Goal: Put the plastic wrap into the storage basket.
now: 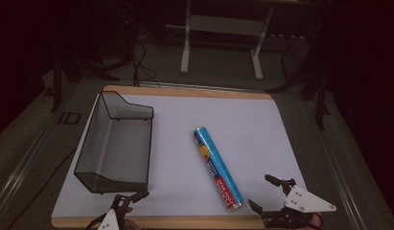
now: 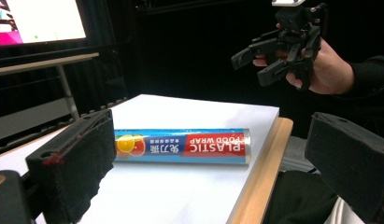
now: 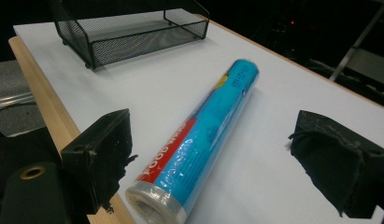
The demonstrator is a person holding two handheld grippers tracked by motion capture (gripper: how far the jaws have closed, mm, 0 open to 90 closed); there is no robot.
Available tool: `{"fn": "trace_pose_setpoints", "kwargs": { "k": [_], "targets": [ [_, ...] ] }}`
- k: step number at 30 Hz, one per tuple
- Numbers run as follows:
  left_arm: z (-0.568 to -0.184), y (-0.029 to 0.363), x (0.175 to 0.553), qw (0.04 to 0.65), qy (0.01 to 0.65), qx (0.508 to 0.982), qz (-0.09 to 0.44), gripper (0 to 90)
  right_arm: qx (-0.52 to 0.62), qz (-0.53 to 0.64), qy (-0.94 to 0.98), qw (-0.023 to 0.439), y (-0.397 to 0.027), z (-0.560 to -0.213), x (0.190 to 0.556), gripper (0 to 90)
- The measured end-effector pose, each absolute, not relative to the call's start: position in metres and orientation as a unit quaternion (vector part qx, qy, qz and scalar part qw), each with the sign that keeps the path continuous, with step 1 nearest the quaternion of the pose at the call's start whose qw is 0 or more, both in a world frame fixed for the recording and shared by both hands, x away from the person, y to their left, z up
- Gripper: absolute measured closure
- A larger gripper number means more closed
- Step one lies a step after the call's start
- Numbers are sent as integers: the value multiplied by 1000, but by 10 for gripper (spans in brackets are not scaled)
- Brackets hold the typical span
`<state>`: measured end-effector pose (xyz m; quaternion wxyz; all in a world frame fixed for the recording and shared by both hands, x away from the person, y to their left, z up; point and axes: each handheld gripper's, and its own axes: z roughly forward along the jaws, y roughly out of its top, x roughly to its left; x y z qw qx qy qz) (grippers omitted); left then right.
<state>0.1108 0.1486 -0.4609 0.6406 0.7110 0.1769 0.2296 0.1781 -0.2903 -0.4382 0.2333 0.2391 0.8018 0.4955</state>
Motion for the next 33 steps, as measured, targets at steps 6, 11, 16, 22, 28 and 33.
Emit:
{"fn": "trace_pose_setpoints", "kwargs": {
  "k": [6,11,16,22,28,33],
  "targets": [
    [-461,149,110,641,178,709,234,30,253,519,792,200,-288,-432,177,117],
    [-460,148,111,640,175,710,237,29,229,506,801,224,-281,-424,171,125],
    [-460,148,111,640,175,710,235,29,227,498,806,224,-275,-421,175,125],
    [-460,148,111,641,177,710,233,29,224,484,813,234,-262,-412,185,125],
    [-460,148,111,641,179,709,232,30,223,482,813,237,-253,-402,196,125],
    [-460,149,111,641,179,709,233,29,220,480,814,244,-243,-394,206,124]
  ]
}}
